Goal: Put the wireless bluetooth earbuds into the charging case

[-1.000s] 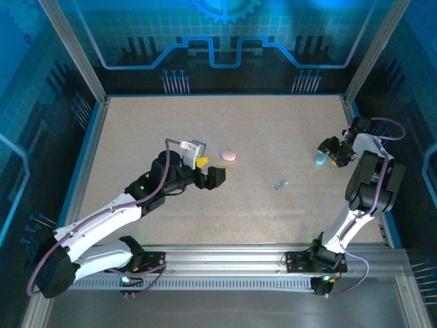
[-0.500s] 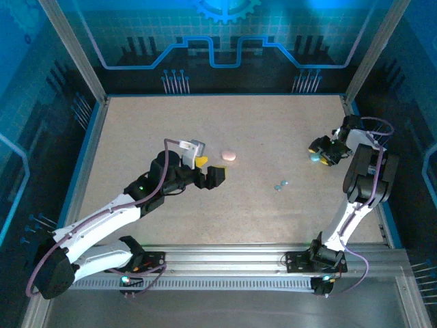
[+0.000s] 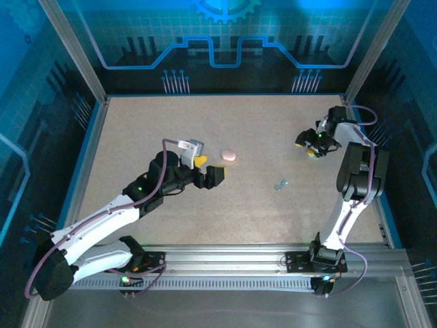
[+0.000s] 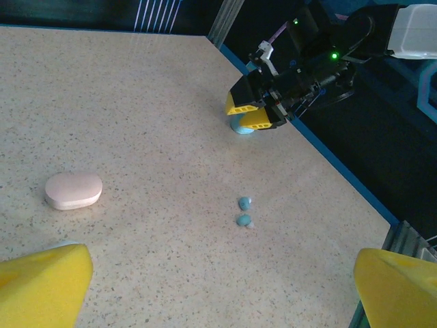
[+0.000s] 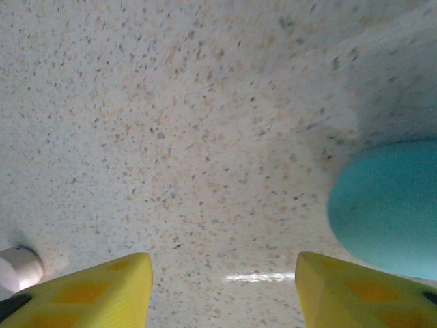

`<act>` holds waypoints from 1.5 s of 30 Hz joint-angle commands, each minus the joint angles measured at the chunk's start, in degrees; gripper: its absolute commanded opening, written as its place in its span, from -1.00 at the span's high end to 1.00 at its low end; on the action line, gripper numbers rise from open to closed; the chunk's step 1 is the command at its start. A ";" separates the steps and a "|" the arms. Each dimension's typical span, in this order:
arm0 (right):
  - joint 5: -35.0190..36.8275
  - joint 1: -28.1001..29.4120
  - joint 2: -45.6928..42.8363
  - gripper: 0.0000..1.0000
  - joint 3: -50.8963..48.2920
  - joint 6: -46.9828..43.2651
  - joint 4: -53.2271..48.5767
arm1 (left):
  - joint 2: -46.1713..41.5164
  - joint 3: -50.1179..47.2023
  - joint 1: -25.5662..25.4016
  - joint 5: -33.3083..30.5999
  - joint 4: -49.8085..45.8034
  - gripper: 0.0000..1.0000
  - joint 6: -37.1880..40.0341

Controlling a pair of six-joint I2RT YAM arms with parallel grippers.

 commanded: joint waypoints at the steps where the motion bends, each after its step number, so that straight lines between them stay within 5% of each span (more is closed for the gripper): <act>1: 6.22 -1.97 -2.04 -0.18 2.65 -3.16 0.35 | -1.32 1.38 -0.34 -0.99 0.09 -0.98 0.59; 16: 1.90 -4.56 12.50 -0.19 17.23 -8.06 -7.09 | -2.16 1.66 -0.45 -1.09 -0.88 -0.98 0.94; 45: 1.21 -1.98 4.21 -0.18 7.73 -11.39 -10.32 | -3.17 0.76 -0.42 -0.96 -0.14 -0.98 1.56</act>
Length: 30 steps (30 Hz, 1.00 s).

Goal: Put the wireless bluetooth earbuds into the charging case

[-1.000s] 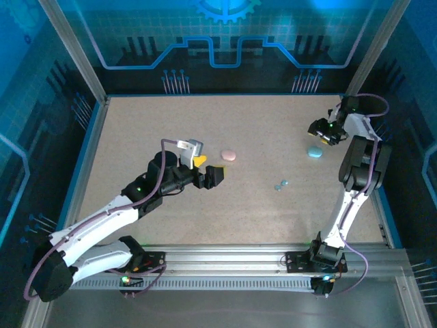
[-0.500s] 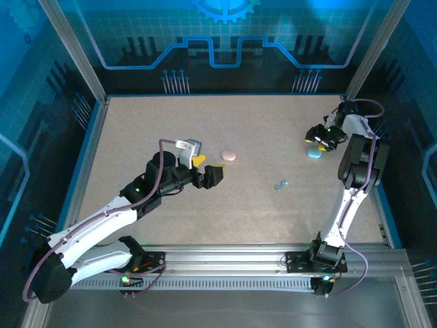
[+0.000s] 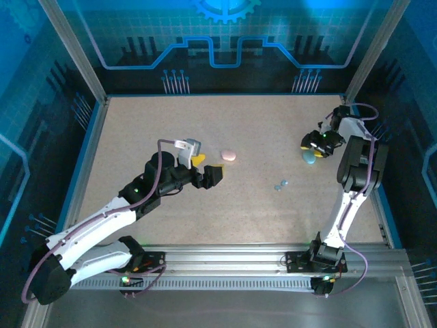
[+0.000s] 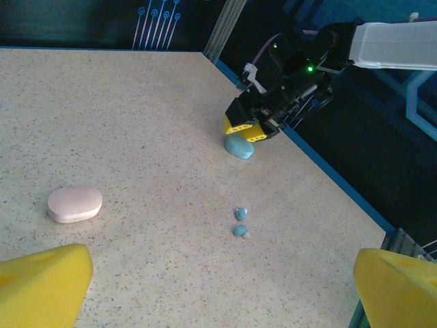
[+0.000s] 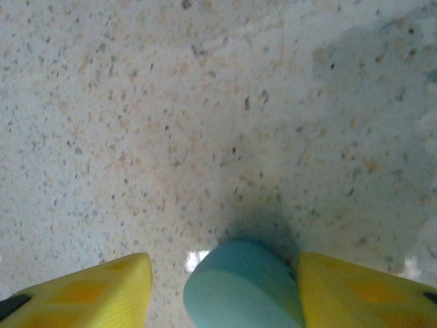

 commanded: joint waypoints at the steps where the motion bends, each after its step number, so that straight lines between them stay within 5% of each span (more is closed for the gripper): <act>1: 0.29 0.85 -4.00 -0.18 -1.58 -1.27 -0.83 | -0.77 0.69 -0.40 -0.53 0.04 -0.98 1.03; 13: 14.07 4.14 -7.56 -0.20 -4.66 -3.67 1.05 | -0.49 0.97 -0.41 0.08 0.22 -0.98 0.47; 30: 14.71 5.42 -3.73 -0.22 -5.85 -5.15 1.43 | -0.08 0.64 -0.38 -0.43 0.48 -0.98 0.74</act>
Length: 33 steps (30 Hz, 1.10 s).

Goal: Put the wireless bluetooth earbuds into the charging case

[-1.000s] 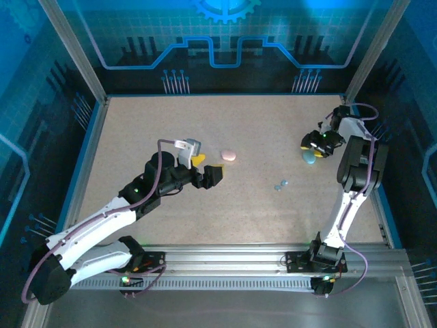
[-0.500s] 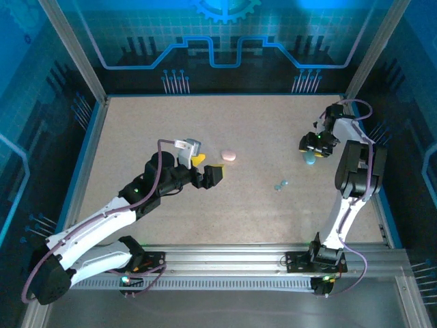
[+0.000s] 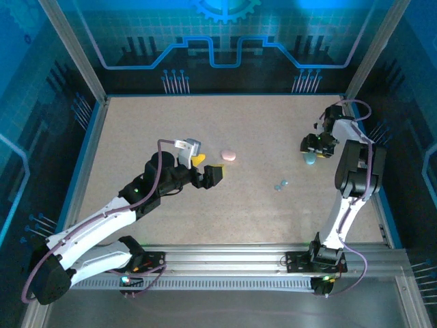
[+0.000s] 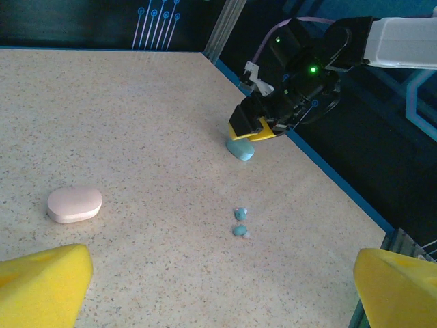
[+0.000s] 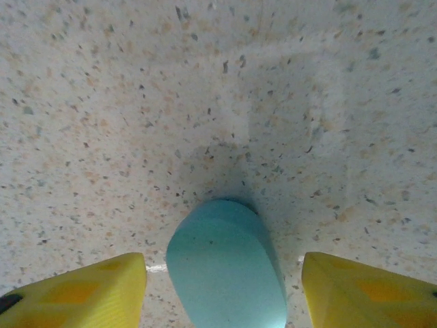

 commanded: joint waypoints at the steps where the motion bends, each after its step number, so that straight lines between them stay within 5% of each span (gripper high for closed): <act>1: 1.22 1.37 0.98 -0.20 -1.22 -1.40 -0.93 | -0.08 0.57 -0.40 -0.43 0.57 -0.98 0.67; 22: 5.99 4.76 2.73 -0.04 -1.16 -2.48 -1.98 | 0.50 0.99 -0.42 -0.39 0.50 -0.98 0.53; 33: 7.04 6.71 -0.41 0.24 -3.31 -2.77 -0.01 | 0.36 1.27 -0.42 -1.86 -0.09 -0.98 0.06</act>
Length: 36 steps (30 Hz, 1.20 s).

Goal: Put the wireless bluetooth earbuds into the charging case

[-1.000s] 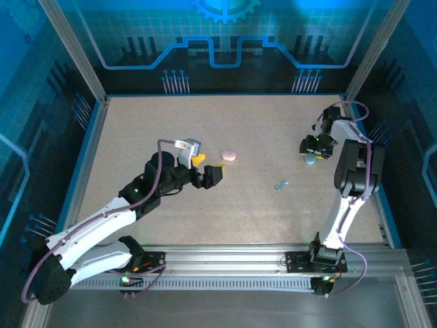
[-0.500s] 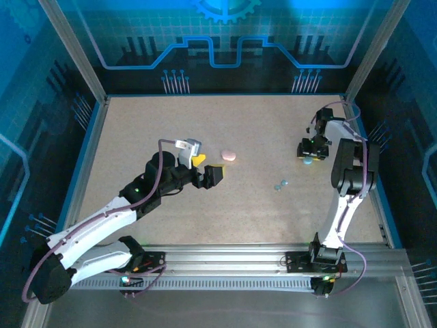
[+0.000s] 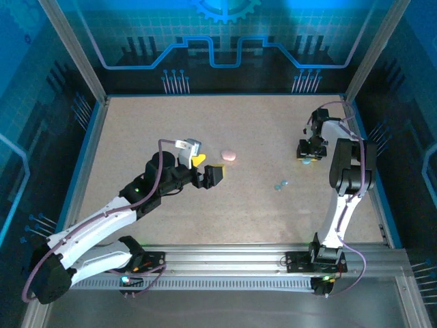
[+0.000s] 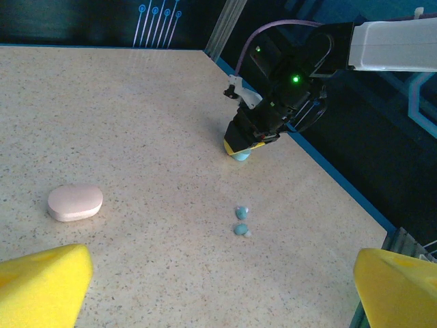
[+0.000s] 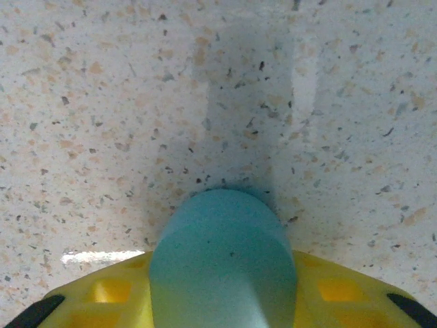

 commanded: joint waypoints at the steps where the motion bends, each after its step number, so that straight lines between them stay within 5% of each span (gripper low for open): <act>1: -0.45 1.97 -3.51 0.26 -2.29 -0.31 0.65 | -0.14 1.20 -0.41 -2.12 -0.24 -0.98 -0.10; 4: -5.44 3.49 -10.52 0.28 -4.35 0.83 2.84 | -1.46 1.11 0.62 -11.11 -1.36 -0.98 -6.70; 8: -12.04 8.63 -22.91 0.28 -9.16 1.12 8.76 | -2.88 -0.12 3.73 -9.95 0.79 -0.98 -9.63; 22: -18.11 31.87 -47.46 0.30 -18.09 -14.25 21.45 | -0.26 5.36 4.71 1.30 1.61 -0.75 -8.64; 36: -18.82 38.28 -55.93 0.30 -23.59 -28.78 24.74 | 6.91 13.67 2.77 15.78 2.70 -0.50 -8.43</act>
